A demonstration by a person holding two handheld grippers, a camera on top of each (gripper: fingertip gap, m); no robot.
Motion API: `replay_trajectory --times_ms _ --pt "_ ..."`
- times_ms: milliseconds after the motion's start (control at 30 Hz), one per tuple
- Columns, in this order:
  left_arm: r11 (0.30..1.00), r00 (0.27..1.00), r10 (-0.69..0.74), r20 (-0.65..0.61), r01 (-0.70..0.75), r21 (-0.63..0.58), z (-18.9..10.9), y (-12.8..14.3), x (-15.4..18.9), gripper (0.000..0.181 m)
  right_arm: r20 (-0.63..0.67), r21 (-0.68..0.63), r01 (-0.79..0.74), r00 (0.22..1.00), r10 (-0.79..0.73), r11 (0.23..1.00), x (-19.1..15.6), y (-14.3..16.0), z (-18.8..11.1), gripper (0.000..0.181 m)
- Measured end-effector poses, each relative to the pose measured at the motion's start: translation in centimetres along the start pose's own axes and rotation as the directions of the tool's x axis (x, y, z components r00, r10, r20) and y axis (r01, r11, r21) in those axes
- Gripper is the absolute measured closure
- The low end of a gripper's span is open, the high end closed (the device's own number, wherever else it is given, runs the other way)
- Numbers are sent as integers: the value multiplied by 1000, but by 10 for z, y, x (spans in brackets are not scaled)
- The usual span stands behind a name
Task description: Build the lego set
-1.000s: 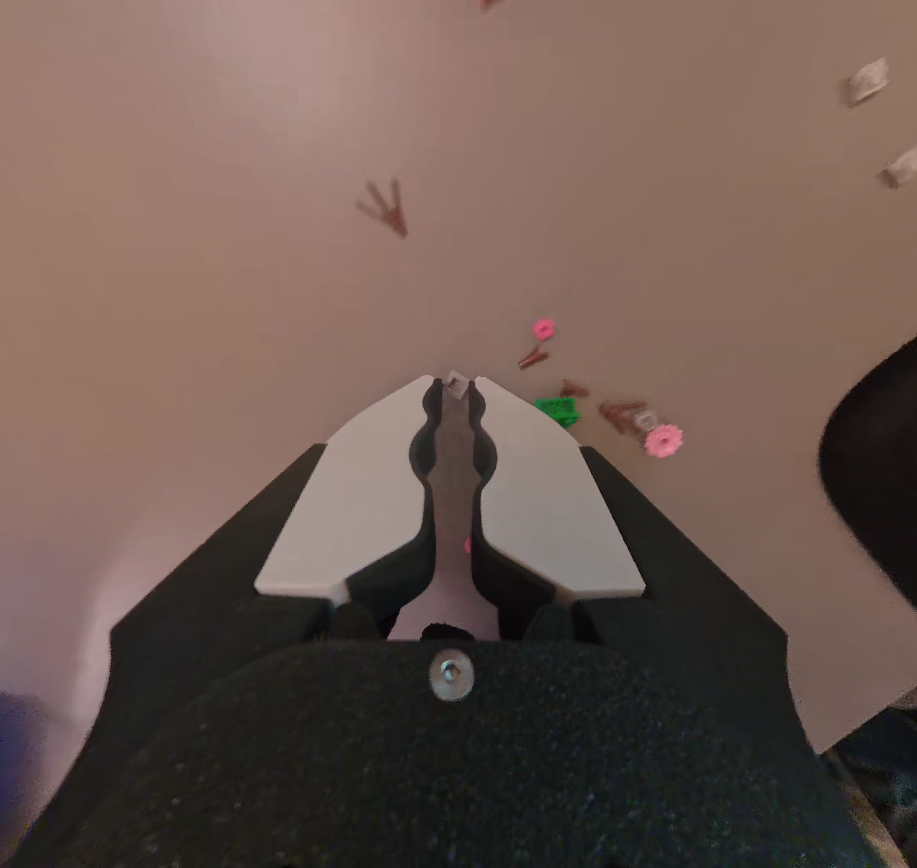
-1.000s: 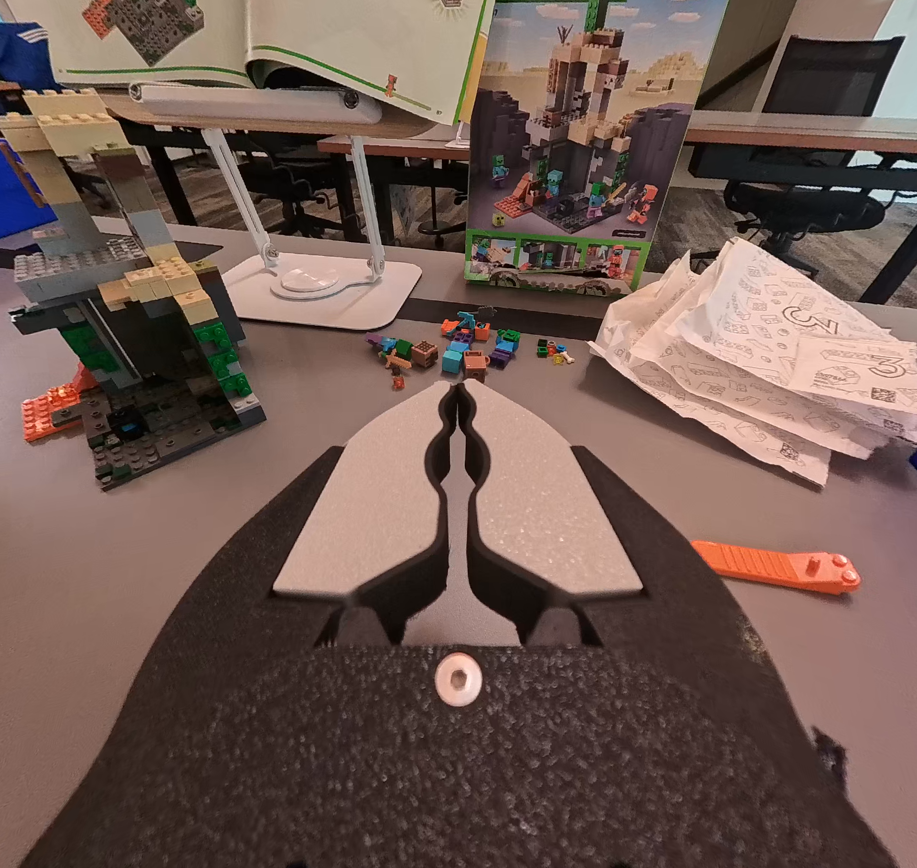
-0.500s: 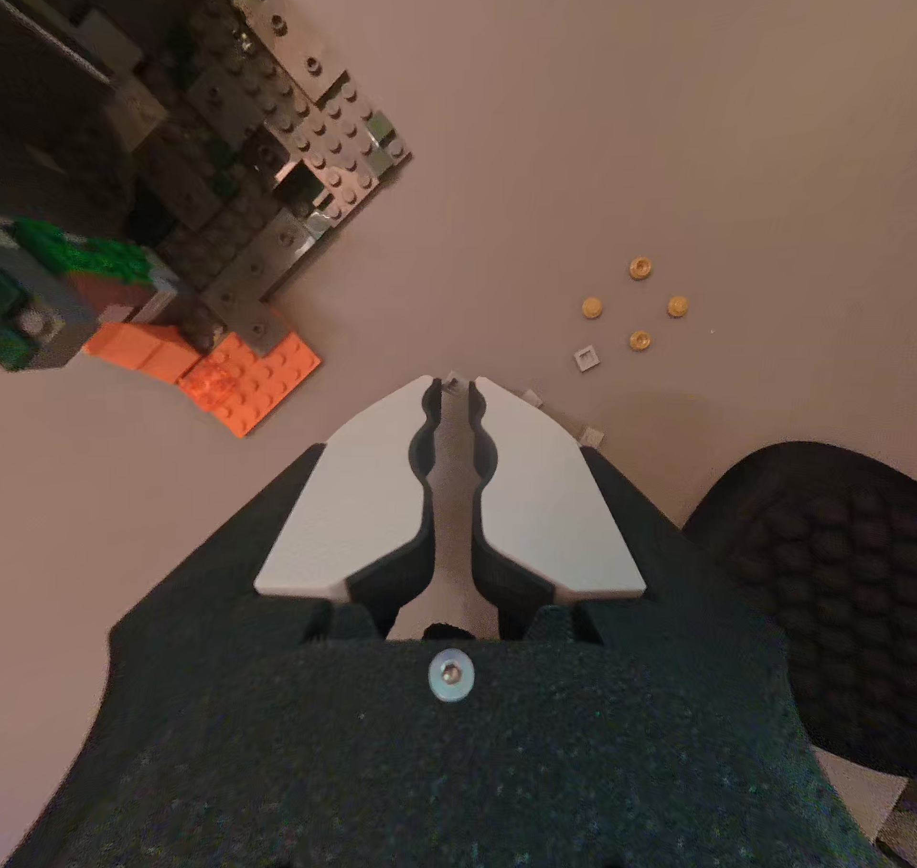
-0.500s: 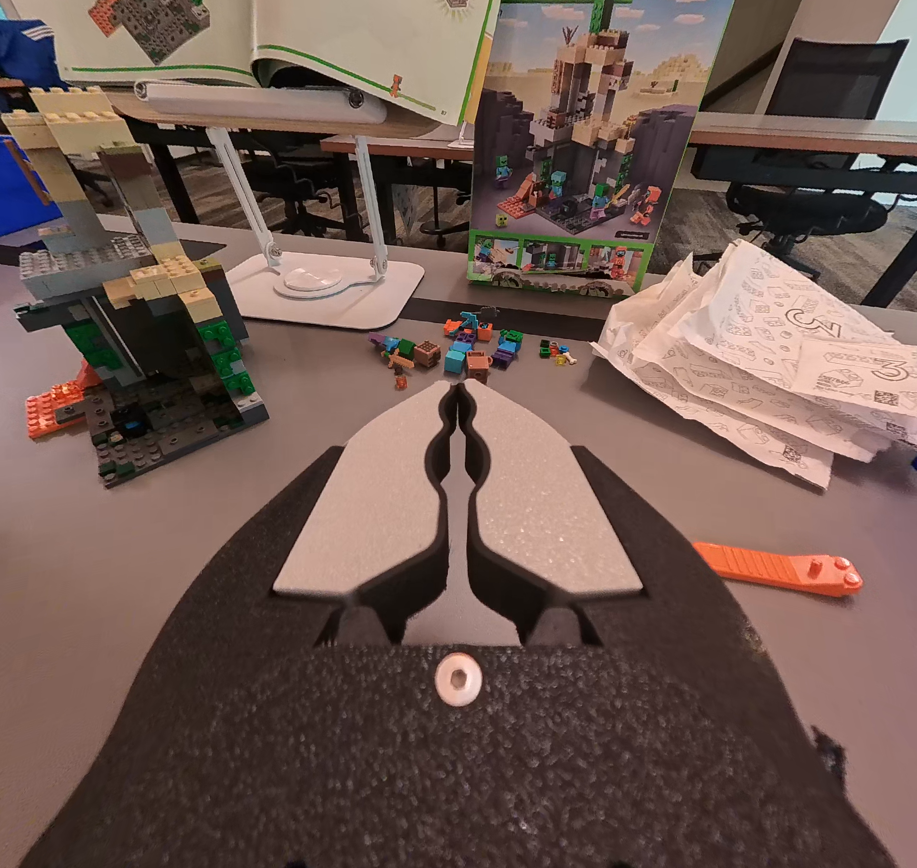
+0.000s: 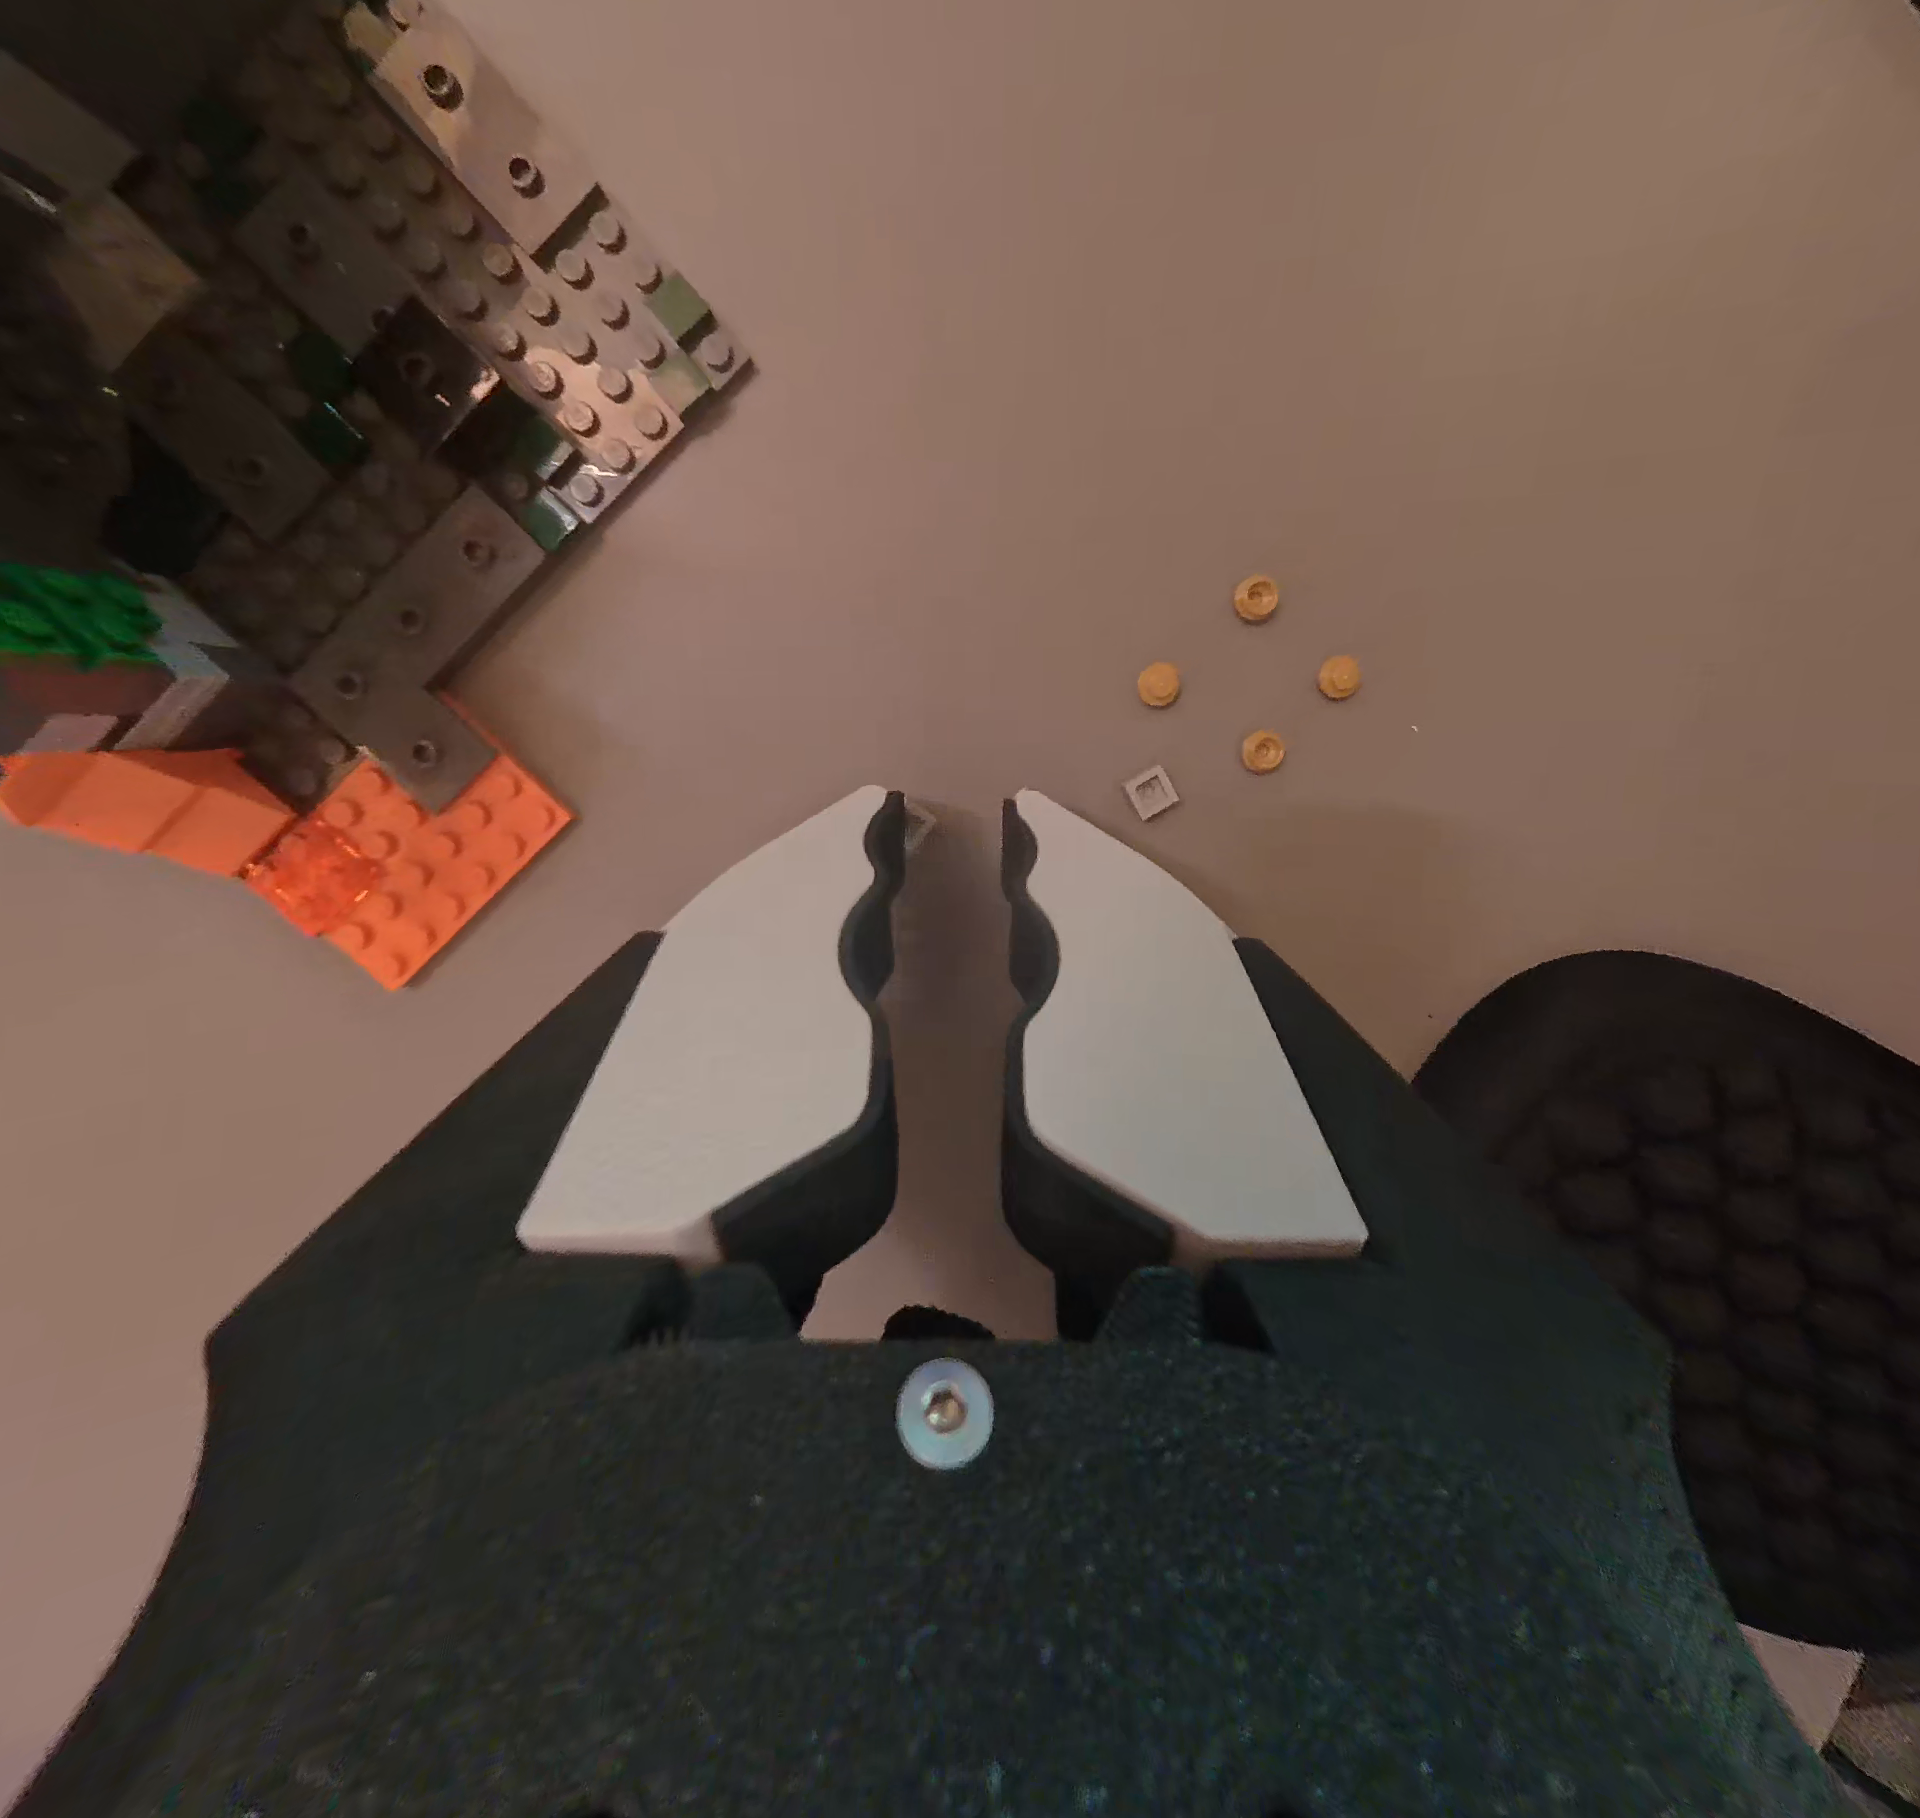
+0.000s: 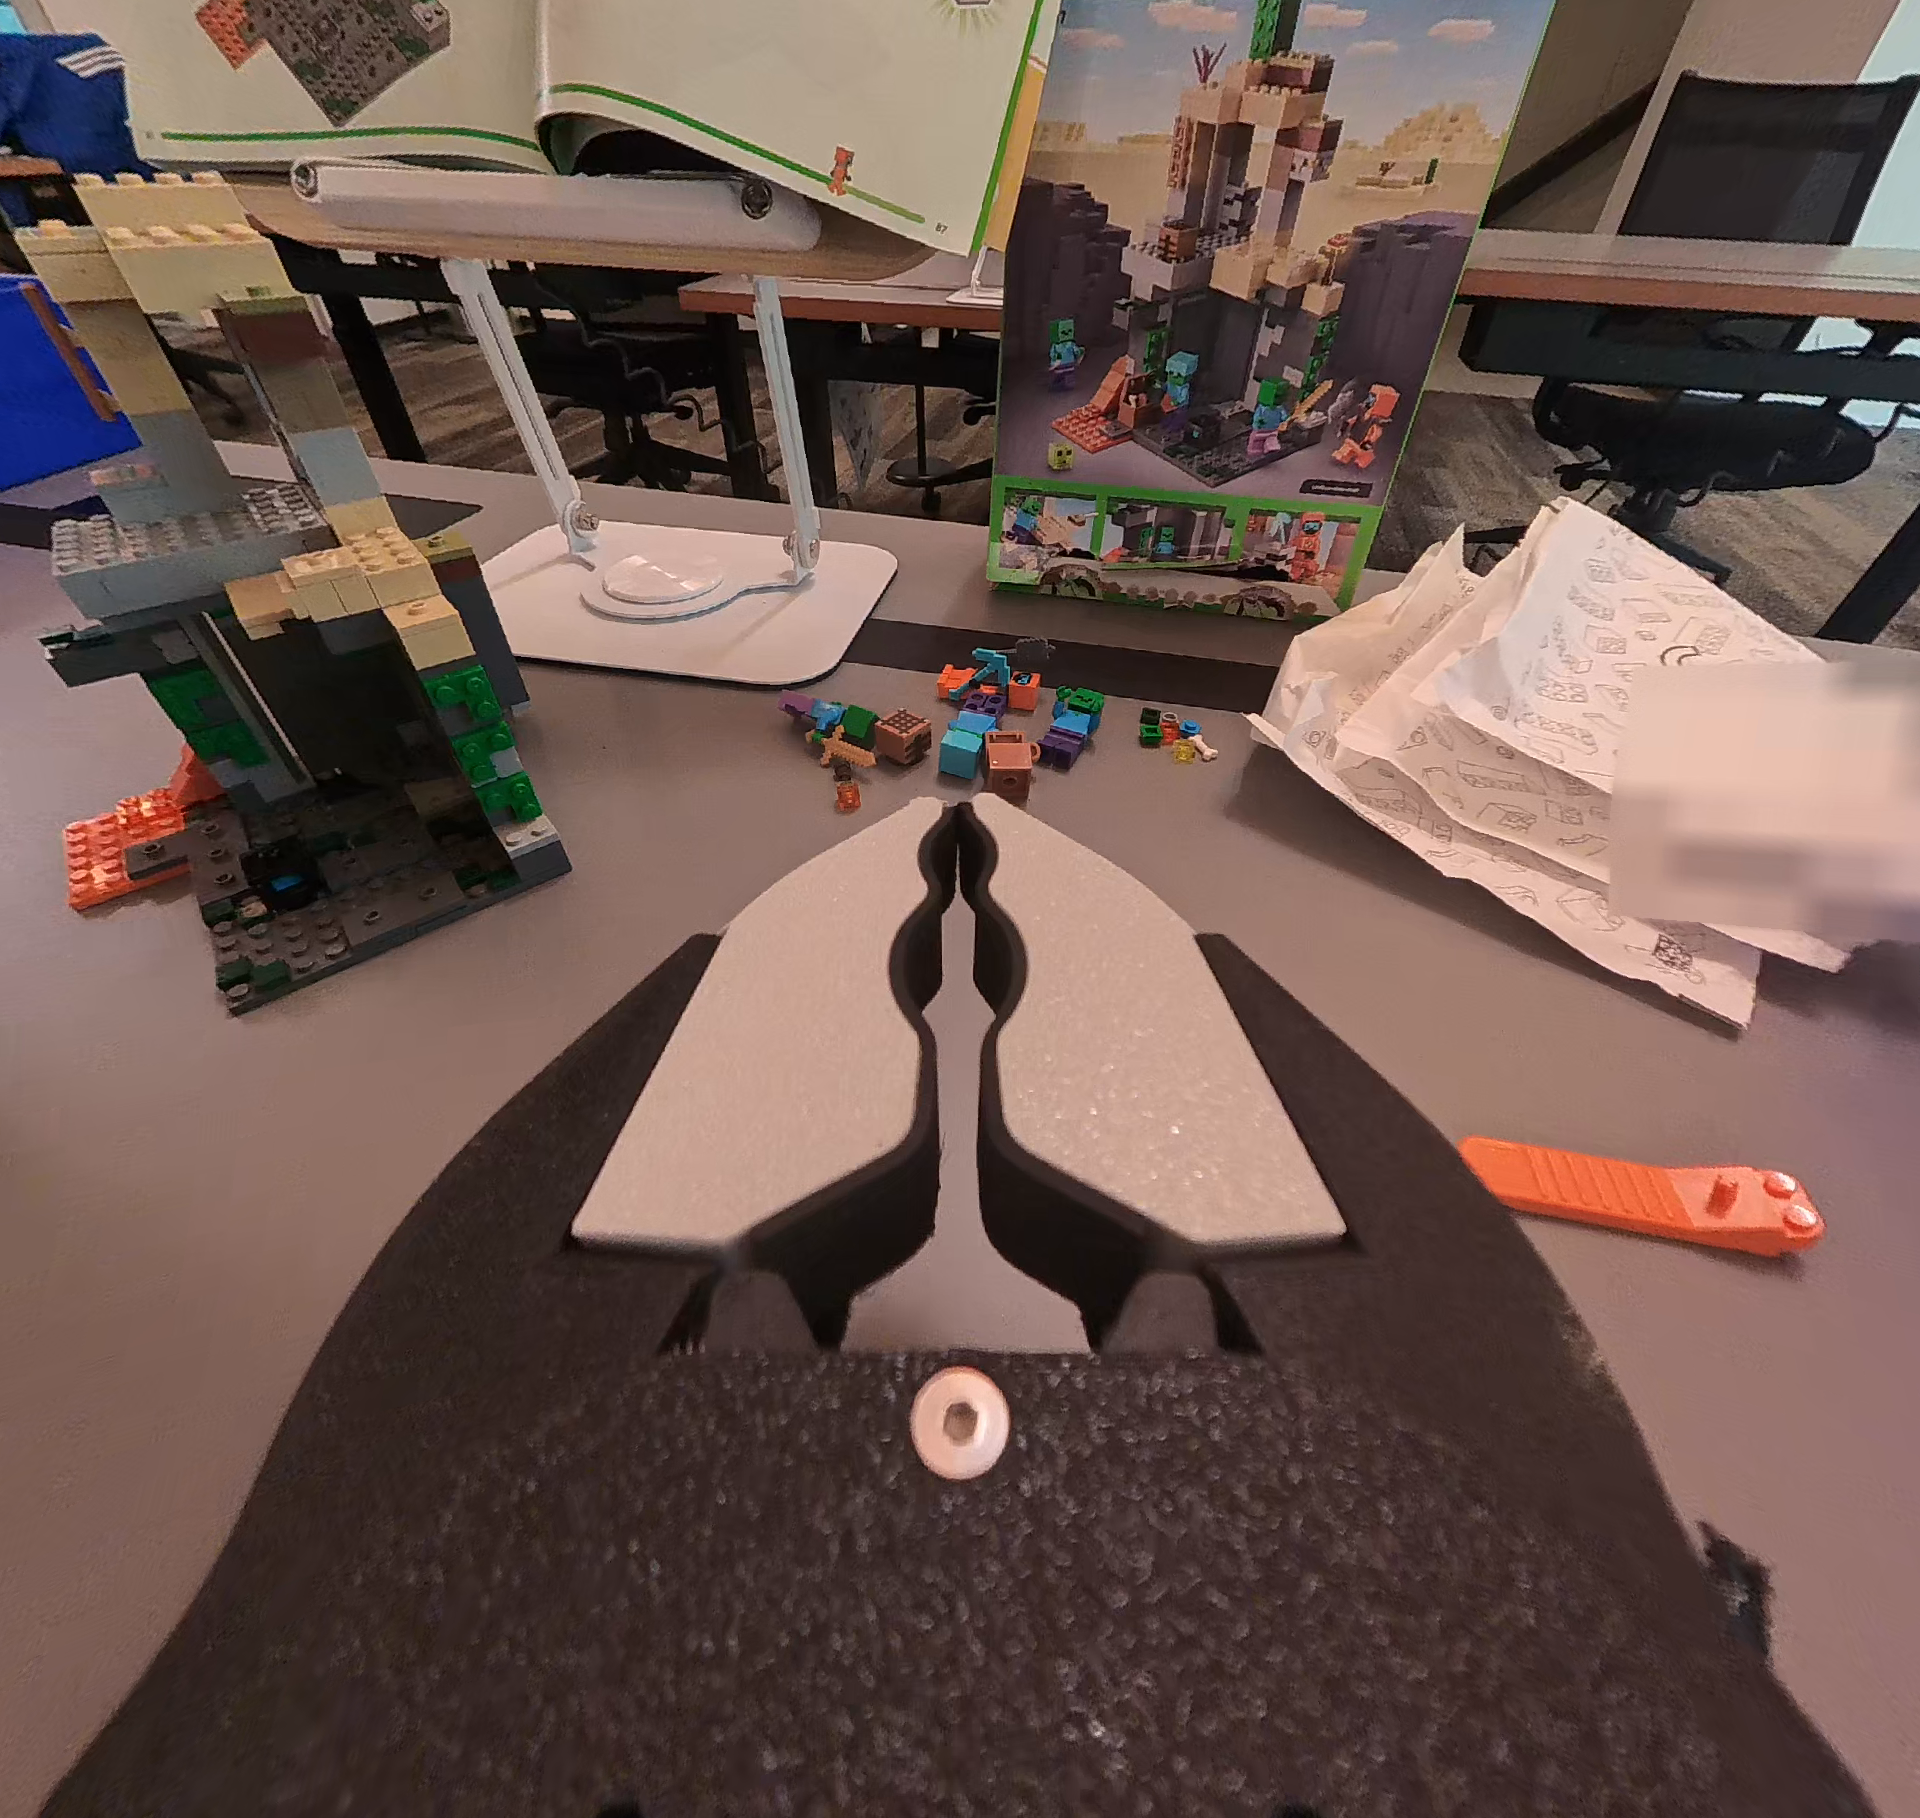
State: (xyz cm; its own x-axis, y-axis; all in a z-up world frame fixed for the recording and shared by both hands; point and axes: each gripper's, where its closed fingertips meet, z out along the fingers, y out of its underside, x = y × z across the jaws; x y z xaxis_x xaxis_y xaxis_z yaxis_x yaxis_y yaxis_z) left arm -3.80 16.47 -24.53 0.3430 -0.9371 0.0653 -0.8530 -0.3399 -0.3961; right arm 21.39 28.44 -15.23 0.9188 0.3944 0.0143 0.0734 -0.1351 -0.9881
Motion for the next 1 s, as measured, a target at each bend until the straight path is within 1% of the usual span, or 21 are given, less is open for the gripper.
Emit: replay_trajectory --times_ms 100,167,233,300,400,467,533,600,667,767,833,900,933,1000 --pt "999 999 -5 40 4 34 -14 -4 -6 165 0 1 1 1000 -1 1000 0 0 0 181" --pt "996 993 -12 121 1 89 -38 -8 -16 171 -1 5 -1 1000 1 1000 0 -1 -1 181" --pt "980 978 -47 202 6 199 -74 -14 -25 181 -1 6 -4 1000 4 1000 1 -2 -1 181" --pt "955 948 -97 304 3 295 -116 -12 -35 181 1 9 -7 1000 7 1000 1 -3 -1 181" --pt "924 884 -186 429 8 384 -174 8 -41 181 5 11 -3 1000 3 1000 -1 -3 -1 181" --pt "913 836 -235 496 16 407 -204 28 -40 181 9 8 -1 1000 1 1000 -3 -2 -1 181" --pt "912 787 -283 549 44 408 -228 54 -37 181 13 5 1 1000 -1 1000 -4 -1 0 181" --pt "908 731 -343 589 99 406 -250 88 -36 181 14 3 4 1000 -4 1000 -5 0 0 181" --pt "898 671 -408 620 173 404 -272 128 -36 181 16 0 6 1000 -6 1000 -6 1 0 181" --pt "866 580 -500 644 306 396 -299 195 -36 181 17 0 5 1000 -5 1000 -6 1 1 181" --pt "832 529 -551 645 408 376 -306 242 -37 176 17 -4 9 1000 -9 1000 -6 2 1 181" --pt "789 500 -590 633 521 324 -300 288 -37 171 18 -5 13 1000 -13 1000 -7 2 1 181" --pt "771 492 -604 628 560 303 -296 307 -36 169 18 -3 17 1000 -17 1000 -8 2 2 181" --pt "733 494 -631 598 631 252 -282 337 -34 165 21 2 30 999 -30 1000 -9 1 2 181"
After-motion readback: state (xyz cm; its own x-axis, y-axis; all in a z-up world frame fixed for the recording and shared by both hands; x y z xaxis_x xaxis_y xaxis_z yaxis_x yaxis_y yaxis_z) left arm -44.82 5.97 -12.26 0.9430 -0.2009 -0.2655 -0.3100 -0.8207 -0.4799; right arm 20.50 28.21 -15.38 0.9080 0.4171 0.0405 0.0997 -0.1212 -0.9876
